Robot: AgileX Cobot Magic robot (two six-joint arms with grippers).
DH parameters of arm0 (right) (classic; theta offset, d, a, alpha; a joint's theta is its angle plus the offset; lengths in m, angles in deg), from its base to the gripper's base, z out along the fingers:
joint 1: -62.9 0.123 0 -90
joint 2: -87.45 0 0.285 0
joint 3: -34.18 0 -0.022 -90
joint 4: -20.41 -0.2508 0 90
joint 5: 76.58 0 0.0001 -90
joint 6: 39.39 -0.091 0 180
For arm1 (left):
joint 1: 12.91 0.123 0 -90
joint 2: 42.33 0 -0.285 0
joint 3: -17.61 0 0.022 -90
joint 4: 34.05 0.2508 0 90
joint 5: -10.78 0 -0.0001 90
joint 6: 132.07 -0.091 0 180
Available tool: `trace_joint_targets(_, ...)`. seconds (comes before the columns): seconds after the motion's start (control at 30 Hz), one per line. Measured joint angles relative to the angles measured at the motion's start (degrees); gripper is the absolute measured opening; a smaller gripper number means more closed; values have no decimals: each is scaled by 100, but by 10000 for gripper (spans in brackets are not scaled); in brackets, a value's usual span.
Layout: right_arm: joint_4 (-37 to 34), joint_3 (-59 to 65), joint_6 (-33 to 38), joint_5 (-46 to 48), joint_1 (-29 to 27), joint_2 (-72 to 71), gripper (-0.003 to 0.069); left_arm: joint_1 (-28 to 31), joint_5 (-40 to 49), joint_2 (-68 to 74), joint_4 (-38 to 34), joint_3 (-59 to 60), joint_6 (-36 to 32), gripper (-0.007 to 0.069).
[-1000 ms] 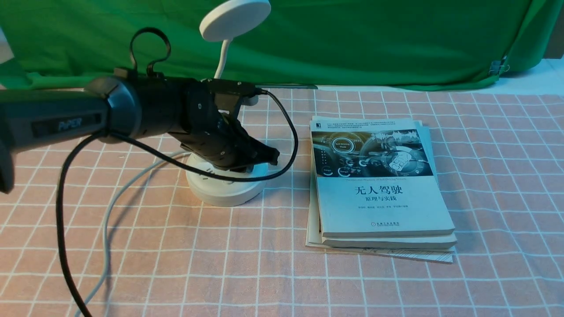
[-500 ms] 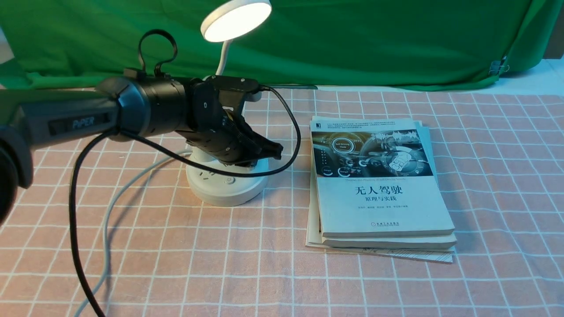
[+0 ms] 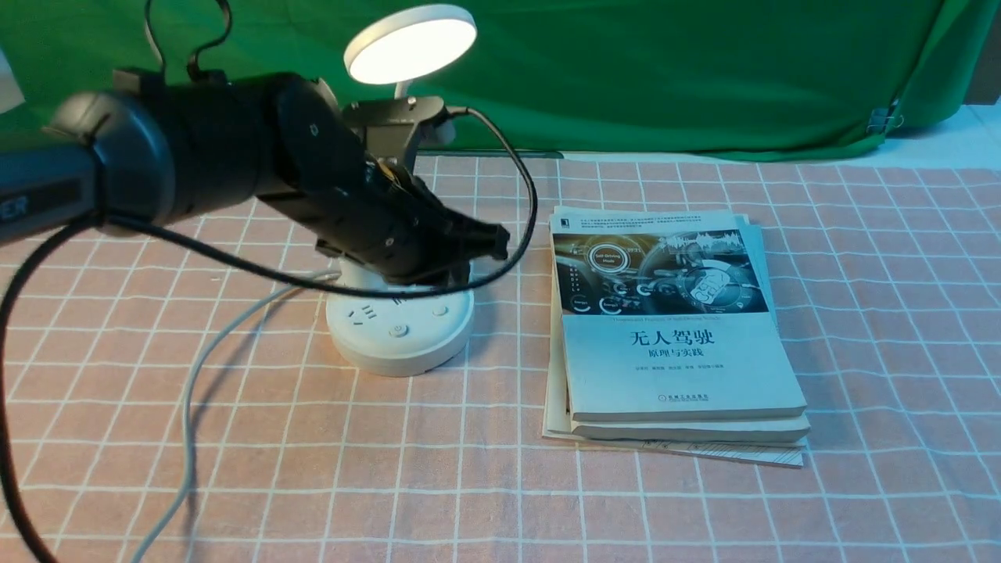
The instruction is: Turn on the table lamp on the pink coffee tablecloth with your hand.
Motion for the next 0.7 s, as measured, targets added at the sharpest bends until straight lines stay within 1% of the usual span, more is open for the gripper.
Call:
trace_joint_targets(0.13,0,0,6,0,0,0,238,-109,-107,-436,-33,1034,0,21)
trace_joint_targets(0.23,0,0,6,0,0,0,238,-114,-473,-1330,-22,1992,-6,21)
trace_joint_targets(0.27,0,0,6,0,0,0,238,-114,-499,-1470,-1,2050,-6,21)
trace_joint_targets(0.3,0,0,6,0,0,0,238,-114,-682,-2018,88,2447,-6,21)
trace_joint_targets(0.33,0,0,6,0,0,0,238,-114,-732,-2182,117,2554,-6,21)
trace_joint_targets(0.37,0,0,6,0,0,0,238,-114,-890,-2768,226,2962,-6,21)
trace_joint_targets(0.47,0,0,6,0,0,0,238,-114,-1164,-4024,500,3623,-6,21)
trace_joint_targets(0.67,0,0,6,0,0,0,238,-114,-1829,-6394,1107,4595,-25,21)
trace_joint_targets(0.7,0,0,6,0,0,0,238,-114,-1856,-6456,1146,4648,-25,21)
